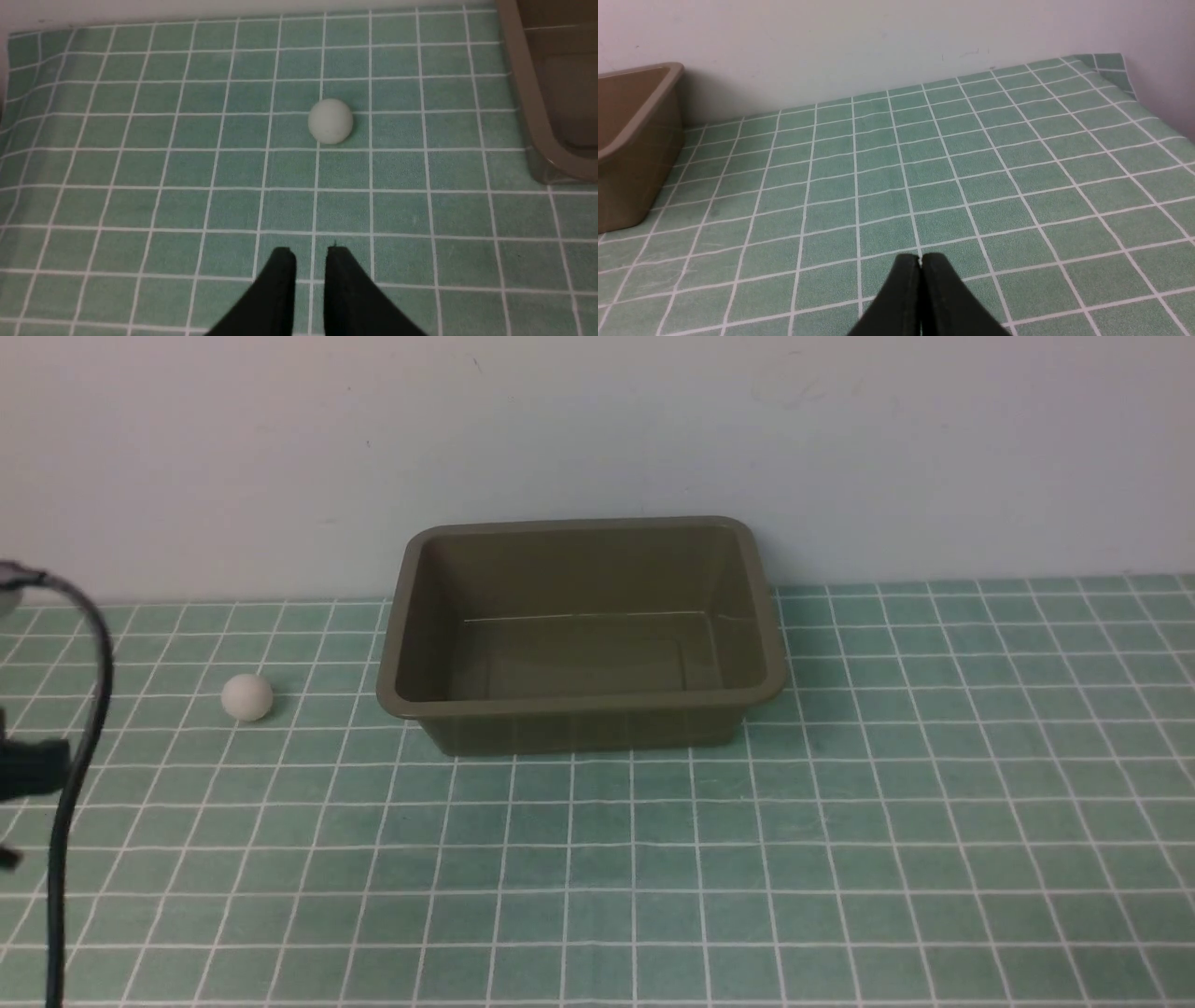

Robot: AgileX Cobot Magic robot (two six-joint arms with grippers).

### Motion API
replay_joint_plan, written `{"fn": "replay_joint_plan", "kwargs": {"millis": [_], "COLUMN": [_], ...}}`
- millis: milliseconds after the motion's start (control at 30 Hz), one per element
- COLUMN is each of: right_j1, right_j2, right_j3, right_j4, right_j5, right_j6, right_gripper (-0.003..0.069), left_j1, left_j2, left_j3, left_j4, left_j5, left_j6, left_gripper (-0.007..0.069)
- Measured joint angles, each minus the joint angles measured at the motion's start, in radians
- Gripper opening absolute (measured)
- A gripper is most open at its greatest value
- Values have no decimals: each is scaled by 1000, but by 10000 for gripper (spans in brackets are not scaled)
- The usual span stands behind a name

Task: Put the table tennis balls in the box on the green coffee tablecloth.
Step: 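Reach for and grasp a ping pong ball on the table beside the basket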

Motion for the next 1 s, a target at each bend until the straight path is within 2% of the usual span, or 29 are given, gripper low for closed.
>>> {"fn": "replay_joint_plan", "kwargs": {"millis": [167, 267, 367, 433, 733, 1000], "right_j1": [0, 0, 0, 0, 0, 0], "right_j2": [0, 0, 0, 0, 0, 0], "right_j3": [0, 0, 0, 0, 0, 0], "right_j4": [0, 0, 0, 0, 0, 0], "right_j5": [0, 0, 0, 0, 0, 0], "right_j6": [0, 0, 0, 0, 0, 0], "right_gripper": [-10, -10, -10, -10, -10, -10], "left_j1": [0, 0, 0, 0, 0, 0], "left_j2": [258, 419, 551, 626, 917, 1005], "left_j3": [-163, -275, -382, -441, -676, -733], "left_j4": [-29, -82, -93, -93, -82, -77], "left_j5": [20, 29, 48, 55, 86, 110], "left_j6": [53, 64, 65, 68, 75, 87], "left_gripper": [286, 454, 556, 578, 584, 584]}}
